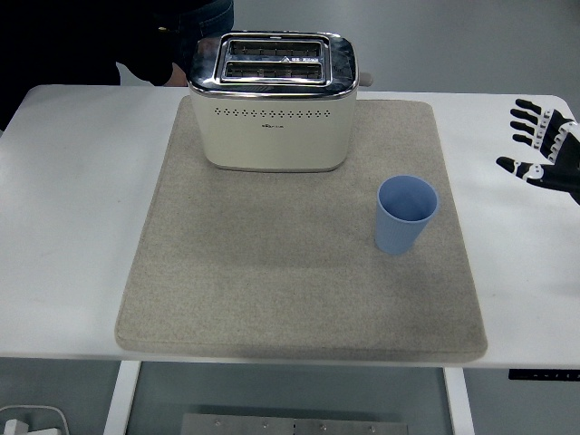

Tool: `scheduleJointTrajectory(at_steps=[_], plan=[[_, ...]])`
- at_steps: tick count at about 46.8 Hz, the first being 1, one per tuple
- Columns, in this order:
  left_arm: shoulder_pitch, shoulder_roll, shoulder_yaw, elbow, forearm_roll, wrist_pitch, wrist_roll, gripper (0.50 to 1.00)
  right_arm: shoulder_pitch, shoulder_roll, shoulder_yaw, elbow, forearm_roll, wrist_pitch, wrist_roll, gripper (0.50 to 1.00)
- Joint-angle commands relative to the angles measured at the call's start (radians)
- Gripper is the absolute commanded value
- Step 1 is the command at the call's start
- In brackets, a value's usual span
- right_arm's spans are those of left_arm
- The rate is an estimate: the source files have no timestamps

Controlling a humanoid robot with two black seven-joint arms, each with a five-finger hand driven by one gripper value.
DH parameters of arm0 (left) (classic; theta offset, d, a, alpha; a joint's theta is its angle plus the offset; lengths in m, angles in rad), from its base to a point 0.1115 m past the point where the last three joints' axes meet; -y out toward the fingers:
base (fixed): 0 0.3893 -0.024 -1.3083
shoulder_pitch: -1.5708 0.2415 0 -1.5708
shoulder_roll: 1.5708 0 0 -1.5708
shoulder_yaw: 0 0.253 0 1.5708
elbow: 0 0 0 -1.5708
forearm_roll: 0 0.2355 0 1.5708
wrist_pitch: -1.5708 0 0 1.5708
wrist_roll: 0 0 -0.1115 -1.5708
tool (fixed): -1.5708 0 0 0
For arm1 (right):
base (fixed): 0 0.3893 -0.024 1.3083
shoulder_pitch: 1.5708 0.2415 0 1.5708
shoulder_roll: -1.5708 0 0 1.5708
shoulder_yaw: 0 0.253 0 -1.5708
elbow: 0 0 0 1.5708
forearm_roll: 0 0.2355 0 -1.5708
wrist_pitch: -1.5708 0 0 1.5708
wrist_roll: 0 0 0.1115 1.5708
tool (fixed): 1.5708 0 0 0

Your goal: Put the water cup in front of the bread machine

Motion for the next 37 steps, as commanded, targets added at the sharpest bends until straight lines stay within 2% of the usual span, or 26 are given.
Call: scheduleJointTrajectory(at_steps=[1,3,9,18,23,33,37], plan=[[0.0,0.0,0.0,-0.001,0.0,0.0,0.0,1.0,-0.038,-0.039,-0.001,0.025,-0.057,0.018,0.039,0.915],[0.0,0.0,0.0,0.001,0.0,0.0,0.0,1.0,-0.055,-0.054,-0.001,0.036,-0.08,0.031,0.055,0.915],[0.0,0.0,0.0,0.001,0.0,0.0,0.0,1.0,-0.092,-0.08,-0.014,0.056,-0.114,0.065,0.055,0.915],[0.0,0.0,0.0,-0.001,0.0,0.0,0.0,1.0,-0.109,-0.069,-0.063,0.06,-0.131,0.065,0.055,0.915],[0.0,0.0,0.0,-0.001,0.0,0.0,0.0,1.0,-0.109,-0.056,-0.071,0.063,-0.131,0.065,0.055,0.915],[0.0,0.0,0.0,0.001,0.0,0.0,0.0,1.0,-0.107,0.018,-0.071,0.067,-0.134,0.056,0.055,0.915],[-0.002,0.0,0.0,0.001,0.0,0.0,0.0,1.0,-0.104,0.052,-0.071,0.067,-0.154,0.033,0.055,0.915]])
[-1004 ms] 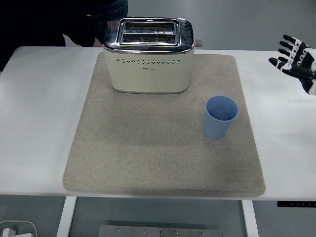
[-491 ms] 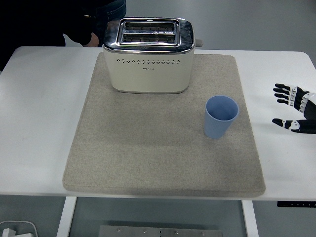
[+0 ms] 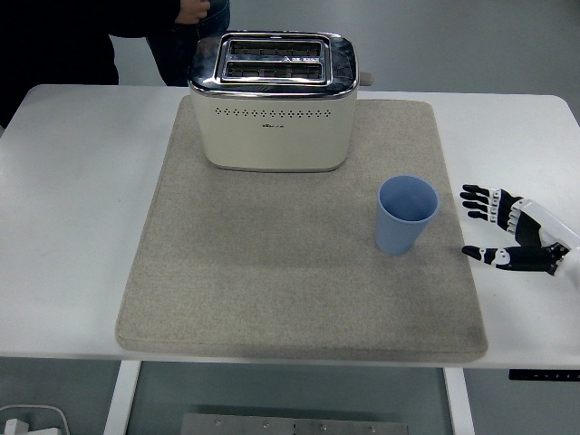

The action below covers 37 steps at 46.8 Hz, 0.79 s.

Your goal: Put the water cup in front of the bread machine

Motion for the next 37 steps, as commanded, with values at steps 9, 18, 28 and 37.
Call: scheduleJointTrajectory(at_steps=[9,18,28,37], plan=[[0.0,0.0,0.0,-0.001,0.0,0.0,0.0,1.0,0.015,0.08,-0.003,-0.004,-0.057,-0.066,0.0,0.915],[-0.002,0.0,0.0,-0.001,0.0,0.0,0.0,1.0,0.029,0.134,-0.01,-0.014,-0.08,-0.08,-0.017,0.915],[0.0,0.0,-0.002,0.001,0.0,0.0,0.0,1.0,0.032,0.198,-0.01,-0.035,-0.083,-0.095,-0.066,0.915],[-0.002,0.0,0.0,-0.001,0.0,0.0,0.0,1.0,0.064,0.221,-0.014,-0.061,-0.083,-0.111,-0.069,0.915]])
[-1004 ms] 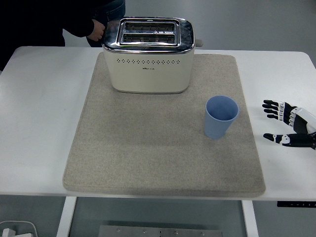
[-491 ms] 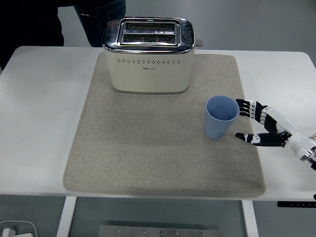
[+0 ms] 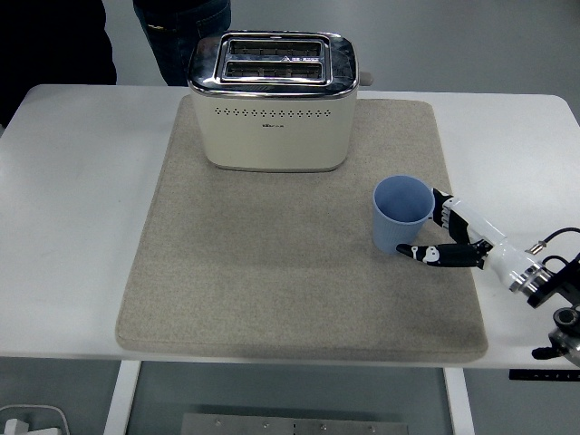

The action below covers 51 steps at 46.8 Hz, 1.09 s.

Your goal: Put the water cup in front of the bread machine

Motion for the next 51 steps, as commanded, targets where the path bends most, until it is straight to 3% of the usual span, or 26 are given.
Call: scheduleJointTrajectory(at_steps=[1,15,20,22,26,28,29,51], plan=[[0.0,0.0,0.0,-0.001,0.0,0.0,0.0,1.0,0.014,0.007,-0.008,-0.006,0.0,-0.004,0.0,0.915],[0.0,0.0,0.0,0.0,0.0,0.0,0.0,1.0,0.037,0.052,-0.012,-0.014,-0.002,-0.013,-0.036,0.913],[0.0,0.0,0.0,-0.001,0.0,0.002,0.0,1.0,0.06,0.069,-0.043,-0.028,-0.002,-0.04,-0.039,0.887],[0.0,0.0,0.0,0.0,0.0,0.0,0.0,1.0,0.074,0.069,-0.066,-0.031,-0.002,-0.052,-0.046,0.838],[0.0,0.0,0.0,-0.001,0.0,0.0,0.0,1.0,0.101,0.069,-0.101,-0.039,0.002,-0.07,-0.065,0.648],[0.0,0.0,0.0,-0.001,0.0,0.0,0.0,1.0,0.112,0.07,-0.109,-0.039,0.005,-0.07,-0.066,0.53],[0.0,0.0,-0.001,-0.001,0.0,0.0,0.0,1.0,0.117,0.07,-0.111,-0.039,0.006,-0.067,-0.068,0.5],[0.0,0.0,0.0,-0.001,0.0,0.0,0.0,1.0,0.151,0.061,-0.109,-0.003,0.054,-0.066,-0.095,0.5]])
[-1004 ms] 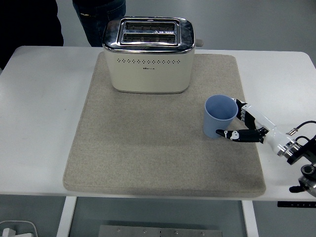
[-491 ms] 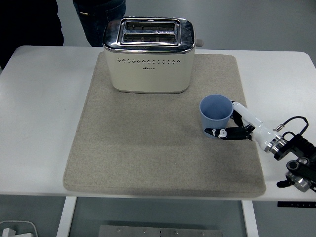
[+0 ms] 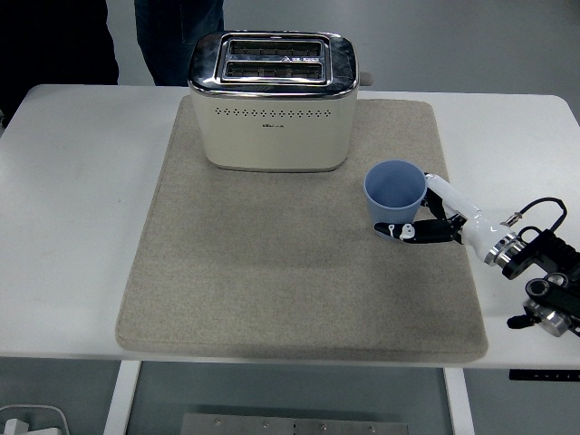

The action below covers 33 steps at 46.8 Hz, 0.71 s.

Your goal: Put the water cup in front of the bread machine

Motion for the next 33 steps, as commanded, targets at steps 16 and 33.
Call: scheduleJointTrajectory(at_steps=[16,33], plan=[[0.0,0.0,0.0,0.001,0.0,0.0,0.0,1.0,0.069,0.115,0.0,0.073,0.095,-0.047,-0.081,0.5],[-0.002,0.0,0.0,-0.001,0.0,0.0,0.0,1.0,0.111,0.368,-0.009,-0.1,0.084,-0.066,-0.083,0.5]])
